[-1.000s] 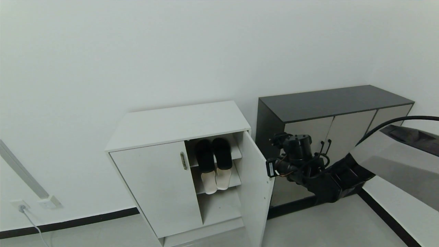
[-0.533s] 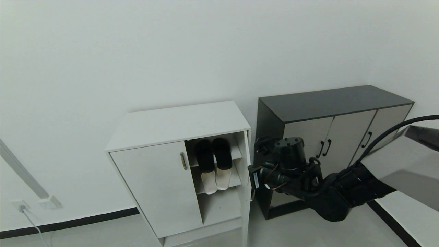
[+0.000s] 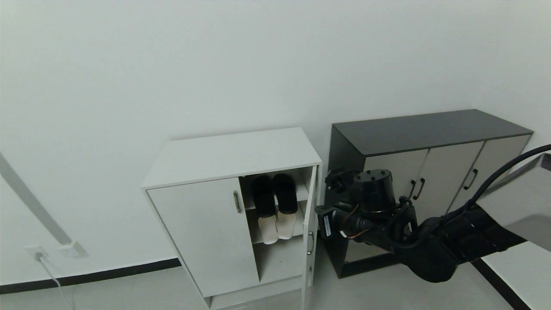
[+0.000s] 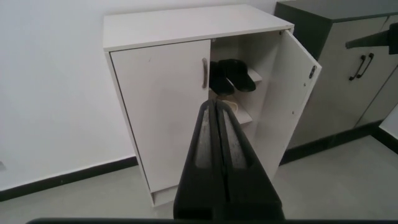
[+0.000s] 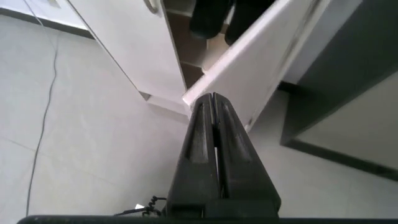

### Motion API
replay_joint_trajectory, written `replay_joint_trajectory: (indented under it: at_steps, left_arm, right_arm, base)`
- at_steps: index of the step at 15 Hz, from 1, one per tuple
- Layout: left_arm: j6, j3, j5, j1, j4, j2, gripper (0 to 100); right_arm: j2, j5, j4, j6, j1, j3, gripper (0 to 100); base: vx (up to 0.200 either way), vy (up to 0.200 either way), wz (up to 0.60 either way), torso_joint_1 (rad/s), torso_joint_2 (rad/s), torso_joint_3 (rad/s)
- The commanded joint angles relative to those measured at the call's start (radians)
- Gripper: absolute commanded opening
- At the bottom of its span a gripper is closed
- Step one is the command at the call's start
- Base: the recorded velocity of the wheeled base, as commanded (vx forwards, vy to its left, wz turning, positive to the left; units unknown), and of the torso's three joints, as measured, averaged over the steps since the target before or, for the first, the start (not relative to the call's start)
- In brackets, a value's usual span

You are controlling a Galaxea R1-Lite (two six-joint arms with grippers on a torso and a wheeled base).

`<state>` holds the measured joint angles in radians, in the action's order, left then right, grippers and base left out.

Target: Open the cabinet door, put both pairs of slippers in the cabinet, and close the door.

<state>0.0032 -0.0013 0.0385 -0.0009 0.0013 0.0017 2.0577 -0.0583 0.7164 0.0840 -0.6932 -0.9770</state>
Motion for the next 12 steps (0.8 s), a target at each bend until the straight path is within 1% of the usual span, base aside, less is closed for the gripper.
replay_joint_trajectory:
  at_steps: [1,2,4,6,7,9,10,12]
  left_arm:
    - [0.0,0.0,0.0,-0.001,0.0,0.001,0]
    - [0.0,0.0,0.0,-0.001,0.0,0.001,0]
    - [0.0,0.0,0.0,-0.001,0.0,0.001,0]
    - [0.0,0.0,0.0,-0.001,0.0,0.001,0]
    - [0.0,0.0,0.0,-0.001,0.0,0.001,0]
    - [0.0,0.0,0.0,-0.001,0.0,0.001,0]
    - [0.0,0.0,0.0,-0.001,0.0,0.001,0]
    - [0.0,0.0,0.0,-0.001,0.0,0.001,0]
  right_arm:
    - [-0.004,0.002,-0.002,0.0,0.0,0.004,0]
    - [-0.007,0.002,-0.002,0.0,0.0,0.011,0]
    - [-0.008,0.0,0.0,-0.006,0.004,0.023,0]
    - [-0.021,-0.003,0.012,-0.041,0.017,0.049,0]
    - [-0.042,-0.011,0.018,-0.078,0.026,0.083,0]
    - [-0.091,-0.012,0.009,-0.092,0.046,0.121,0]
    - [-0.111,-0.026,-0.011,-0.104,0.055,0.139,0]
    - [-0.149,-0.109,-0.091,-0.15,0.08,0.181,0]
  base:
    - [0.0,0.0,0.6,0.007,0.0,0.002]
    - [0.0,0.0,0.6,0.017,0.01,-0.007]
    - [0.0,0.0,0.0,0.0,0.0,0.0]
    - [0.0,0.0,0.0,0.0,0.0,0.0]
    - [0.0,0.0,0.0,0.0,0.0,0.0]
    - [0.0,0.0,0.0,0.0,0.0,0.0]
    - [0.0,0.0,0.0,0.0,0.0,0.0]
    - [0.0,0.0,0.0,0.0,0.0,0.0]
